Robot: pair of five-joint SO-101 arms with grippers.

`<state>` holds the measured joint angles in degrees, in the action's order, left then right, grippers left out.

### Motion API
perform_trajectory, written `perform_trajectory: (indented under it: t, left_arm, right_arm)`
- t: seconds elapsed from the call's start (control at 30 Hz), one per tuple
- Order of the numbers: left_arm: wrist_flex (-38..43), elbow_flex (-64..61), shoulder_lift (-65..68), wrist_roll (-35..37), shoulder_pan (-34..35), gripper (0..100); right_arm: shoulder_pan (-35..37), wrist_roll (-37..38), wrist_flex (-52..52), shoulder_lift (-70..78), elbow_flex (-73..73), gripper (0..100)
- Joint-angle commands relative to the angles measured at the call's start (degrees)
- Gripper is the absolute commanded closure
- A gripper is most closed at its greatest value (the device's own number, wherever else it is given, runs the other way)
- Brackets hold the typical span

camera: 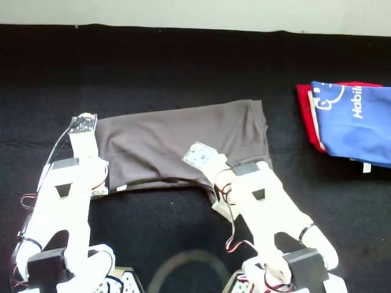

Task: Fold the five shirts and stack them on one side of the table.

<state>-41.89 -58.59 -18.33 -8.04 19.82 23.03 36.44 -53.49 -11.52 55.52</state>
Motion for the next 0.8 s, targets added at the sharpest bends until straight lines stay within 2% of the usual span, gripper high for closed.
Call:
perform_trajectory:
  t: [0.0, 0.1, 0.2, 0.27, 0.43, 0.53, 0.63, 0.77]
  left_arm:
    - [-0.4, 1.0, 0.7, 0.5, 0.7, 99]
    - [-0.4, 1.0, 0.7, 0.5, 0.7, 99]
    - [-0.4, 1.0, 0.7, 0.5, 0.7, 99]
    - [-0.4, 1.0, 0.7, 0.5, 0.7, 99]
    - [-0.4, 1.0, 0.7, 0.5, 0.7, 99]
    - [-0.4, 1.0, 0.7, 0.5, 0.7, 99]
    - [-0.4, 1.0, 0.7, 0.5, 0.7, 99]
    - [-0.4, 1.0, 0.7, 0.5, 0.7, 99]
  right_arm:
    - [0.6, 0.7, 0.6, 3.2, -0.3, 79.6]
    - [0.6, 0.7, 0.6, 3.6, -0.7, 83.4]
    - [0.4, 0.7, 0.7, 3.6, -0.8, 99.8]
    - [0.0, 0.7, 0.8, 3.3, -0.8, 96.1]
    - [-3.1, 0.7, 0.2, 3.2, -6.2, 97.3]
    - [-6.1, 0.9, -3.6, 3.2, -13.8, 97.3]
    - [-9.0, 4.7, -8.4, 3.8, -23.8, 97.3]
    - [-10.2, 6.3, -8.9, 4.1, -33.2, 97.3]
